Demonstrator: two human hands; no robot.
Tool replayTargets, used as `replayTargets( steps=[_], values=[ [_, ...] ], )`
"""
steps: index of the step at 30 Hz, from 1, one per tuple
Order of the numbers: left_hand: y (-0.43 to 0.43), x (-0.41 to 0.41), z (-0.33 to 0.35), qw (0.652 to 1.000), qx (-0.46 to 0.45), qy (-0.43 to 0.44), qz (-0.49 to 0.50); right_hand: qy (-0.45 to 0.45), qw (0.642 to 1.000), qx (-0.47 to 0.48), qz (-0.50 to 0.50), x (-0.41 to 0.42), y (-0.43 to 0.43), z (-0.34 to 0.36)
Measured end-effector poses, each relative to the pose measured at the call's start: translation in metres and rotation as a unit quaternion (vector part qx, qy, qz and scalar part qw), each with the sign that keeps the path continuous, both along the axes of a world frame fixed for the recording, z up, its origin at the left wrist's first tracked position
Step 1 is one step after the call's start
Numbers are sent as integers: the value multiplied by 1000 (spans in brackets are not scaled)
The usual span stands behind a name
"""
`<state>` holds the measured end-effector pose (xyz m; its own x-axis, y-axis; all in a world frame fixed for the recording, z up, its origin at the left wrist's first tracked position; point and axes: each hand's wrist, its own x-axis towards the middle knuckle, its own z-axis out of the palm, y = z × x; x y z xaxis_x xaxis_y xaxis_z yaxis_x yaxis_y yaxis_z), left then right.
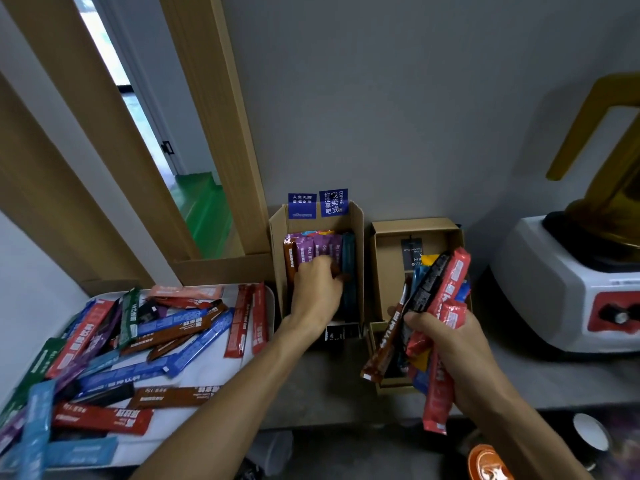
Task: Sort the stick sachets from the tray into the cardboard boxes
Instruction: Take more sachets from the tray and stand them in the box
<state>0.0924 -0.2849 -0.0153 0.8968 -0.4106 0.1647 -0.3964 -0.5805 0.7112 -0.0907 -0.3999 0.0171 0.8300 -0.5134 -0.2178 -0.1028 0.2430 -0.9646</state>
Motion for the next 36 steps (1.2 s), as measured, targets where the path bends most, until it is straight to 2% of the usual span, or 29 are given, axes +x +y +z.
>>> replayTargets(
  steps=[4,6,8,10,12,15,18,21,24,26,29,36],
  values=[
    [3,-1,3,999,33,-36,-13,-1,1000,5,7,2,3,3],
    [6,-9,13,999,15,-29,-11,-9,1000,15,10,2,5,5],
    [17,-27,27,999,-37,0,-31,-13,999,33,1,3,5,6],
    [33,-55,39,990,-62,55,-110,-19,998,58,-15,3,5,8],
    [49,-80,41,975,-39,117,-185,-27,996,80,-20,4,4,9],
    [61,-99,32,968,-39,154,-194,-37,995,89,-8,5,6,13],
    [67,-110,31,963,-110,205,-139,-34,996,79,-5,7,10,12],
    [73,-118,35,910,-251,319,-82,-36,997,73,-13,8,11,11],
    [78,-119,37,873,-322,362,-52,-35,997,74,-15,8,11,11],
    [80,-119,33,884,-324,337,-30,-30,996,80,-16,7,11,11],
    [82,-118,28,920,-308,243,21,-26,996,89,-13,7,12,10],
    [80,-116,26,936,-310,152,70,-30,996,86,-14,7,10,11]
  ],
)
